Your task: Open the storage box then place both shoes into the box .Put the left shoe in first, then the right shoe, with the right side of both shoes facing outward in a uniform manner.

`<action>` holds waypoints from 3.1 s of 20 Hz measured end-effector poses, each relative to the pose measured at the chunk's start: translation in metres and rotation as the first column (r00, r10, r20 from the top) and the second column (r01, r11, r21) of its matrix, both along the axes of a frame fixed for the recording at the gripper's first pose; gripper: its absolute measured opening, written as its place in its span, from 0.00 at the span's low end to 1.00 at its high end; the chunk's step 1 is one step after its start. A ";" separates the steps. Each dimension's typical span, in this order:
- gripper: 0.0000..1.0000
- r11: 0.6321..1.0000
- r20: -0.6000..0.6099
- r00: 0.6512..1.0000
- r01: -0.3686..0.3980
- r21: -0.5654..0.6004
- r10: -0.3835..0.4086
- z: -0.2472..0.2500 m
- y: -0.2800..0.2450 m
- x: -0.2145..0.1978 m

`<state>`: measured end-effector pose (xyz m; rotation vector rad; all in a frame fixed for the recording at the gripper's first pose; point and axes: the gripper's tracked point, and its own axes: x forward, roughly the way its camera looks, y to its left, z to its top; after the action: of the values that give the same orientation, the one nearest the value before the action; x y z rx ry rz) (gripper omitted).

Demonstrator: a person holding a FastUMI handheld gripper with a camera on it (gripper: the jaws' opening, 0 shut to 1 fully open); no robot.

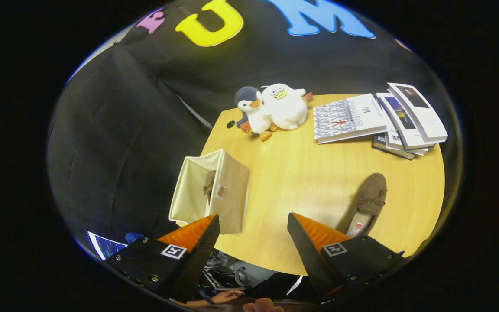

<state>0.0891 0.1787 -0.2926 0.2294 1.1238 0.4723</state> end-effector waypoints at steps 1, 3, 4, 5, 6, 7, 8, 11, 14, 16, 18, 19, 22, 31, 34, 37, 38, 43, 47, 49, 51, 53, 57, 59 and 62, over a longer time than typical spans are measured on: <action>0.98 1.000 -0.009 1.000 0.017 0.001 -0.017 -0.003 -0.015 0.002; 0.98 0.998 -0.017 0.998 0.061 -0.005 -0.061 -0.010 -0.045 0.005; 0.98 0.997 -0.018 0.997 0.081 -0.012 -0.081 -0.015 -0.058 0.008; 0.98 0.995 -0.020 0.995 0.101 -0.021 -0.101 -0.020 -0.072 0.009; 0.98 0.992 -0.026 0.993 0.118 -0.033 -0.119 -0.027 -0.085 0.010; 0.98 0.990 -0.034 0.990 0.133 -0.044 -0.135 -0.034 -0.098 0.011; 0.98 0.988 -0.050 0.987 0.149 -0.052 -0.151 -0.042 -0.108 0.011; 0.98 0.980 -0.117 0.973 0.192 -0.060 -0.198 -0.065 -0.132 0.009; 0.98 0.974 -0.162 0.963 0.201 -0.101 -0.216 -0.089 -0.153 0.009; 0.98 0.970 -0.184 0.958 0.197 -0.142 -0.222 -0.107 -0.167 0.009; 0.98 0.962 -0.203 0.951 0.194 -0.190 -0.232 -0.129 -0.182 0.010; 0.98 0.960 -0.215 0.948 0.193 -0.205 -0.236 -0.139 -0.187 0.011; 0.98 0.951 -0.255 0.937 0.172 -0.256 -0.238 -0.171 -0.197 0.014; 0.43 0.935 -0.287 0.924 0.158 -0.319 -0.254 -0.217 -0.205 0.037; 0.07 0.927 -0.272 0.925 0.169 -0.335 -0.267 -0.215 -0.213 0.036; 0.01 0.925 -0.266 0.927 0.169 -0.340 -0.266 -0.207 -0.218 0.031; 0.01 0.927 -0.269 0.926 0.167 -0.335 -0.264 -0.202 -0.217 0.027; 0.01 0.948 -0.288 0.926 0.165 -0.272 -0.244 -0.167 -0.189 0.009; 0.01 0.970 -0.283 0.941 0.128 -0.205 -0.184 -0.132 -0.144 -0.002; 0.01 0.977 -0.266 0.954 0.086 -0.193 -0.136 -0.118 -0.120 -0.004; 0.01 0.983 -0.249 0.965 0.036 -0.181 -0.081 -0.104 -0.094 -0.007; 0.01 0.985 -0.233 0.972 -0.012 -0.171 -0.028 -0.091 -0.067 -0.009; 0.01 0.982 -0.206 0.975 -0.111 -0.154 0.078 -0.067 -0.014 -0.014; 0.01 0.974 -0.188 0.973 -0.161 -0.157 0.131 -0.056 0.010 -0.014; 0.01 0.960 -0.161 0.967 -0.225 -0.168 0.199 -0.043 0.043 -0.012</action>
<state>0.0768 0.2216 -0.3354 -0.0217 1.3323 0.5444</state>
